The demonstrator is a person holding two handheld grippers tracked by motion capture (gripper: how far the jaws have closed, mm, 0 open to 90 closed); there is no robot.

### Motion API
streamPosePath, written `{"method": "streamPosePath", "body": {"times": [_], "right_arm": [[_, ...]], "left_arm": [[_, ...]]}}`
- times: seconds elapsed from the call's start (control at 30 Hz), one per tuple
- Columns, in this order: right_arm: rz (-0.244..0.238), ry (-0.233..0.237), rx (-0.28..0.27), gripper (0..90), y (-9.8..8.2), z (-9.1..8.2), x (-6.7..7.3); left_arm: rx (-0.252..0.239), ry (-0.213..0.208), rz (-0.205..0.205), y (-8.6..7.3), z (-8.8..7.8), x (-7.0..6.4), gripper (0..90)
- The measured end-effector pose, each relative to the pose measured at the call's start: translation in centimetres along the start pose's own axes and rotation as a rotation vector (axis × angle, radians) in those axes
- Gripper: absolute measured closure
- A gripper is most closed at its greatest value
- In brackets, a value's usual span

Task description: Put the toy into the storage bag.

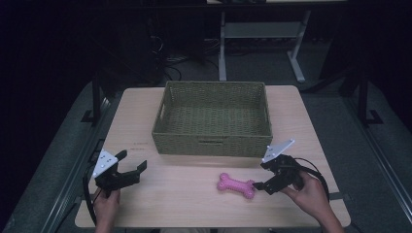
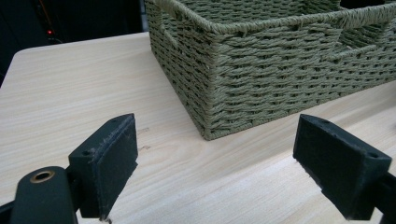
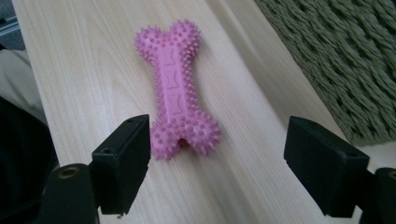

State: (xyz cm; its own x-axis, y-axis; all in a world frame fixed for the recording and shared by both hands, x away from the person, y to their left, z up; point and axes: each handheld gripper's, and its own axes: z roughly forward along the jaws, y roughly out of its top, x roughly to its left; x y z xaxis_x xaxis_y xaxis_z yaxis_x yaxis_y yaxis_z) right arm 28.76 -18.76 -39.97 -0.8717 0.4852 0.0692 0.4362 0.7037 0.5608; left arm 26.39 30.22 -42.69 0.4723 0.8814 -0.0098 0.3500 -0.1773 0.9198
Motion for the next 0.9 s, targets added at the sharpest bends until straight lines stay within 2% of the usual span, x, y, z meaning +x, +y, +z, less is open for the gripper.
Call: {"method": "streamPosePath", "body": {"times": [0.33, 0.6, 0.9], "right_arm": [[-0.045, 0.032, 0.038, 23.6, 1.3, 1.5, 0.5], [-0.097, 0.056, 0.070, 26.3, 3.0, 2.5, 1.0], [-0.119, 0.082, 0.099, 30.6, 4.0, 3.6, 1.3]], "left_arm": [[-0.002, 0.003, -0.003, 0.0, -0.1, 0.2, 13.3], [-0.003, 0.004, -0.004, 0.0, -0.1, 0.2, 13.3], [-0.008, 0.007, -0.013, -0.1, -0.3, 0.3, 13.3]]}}
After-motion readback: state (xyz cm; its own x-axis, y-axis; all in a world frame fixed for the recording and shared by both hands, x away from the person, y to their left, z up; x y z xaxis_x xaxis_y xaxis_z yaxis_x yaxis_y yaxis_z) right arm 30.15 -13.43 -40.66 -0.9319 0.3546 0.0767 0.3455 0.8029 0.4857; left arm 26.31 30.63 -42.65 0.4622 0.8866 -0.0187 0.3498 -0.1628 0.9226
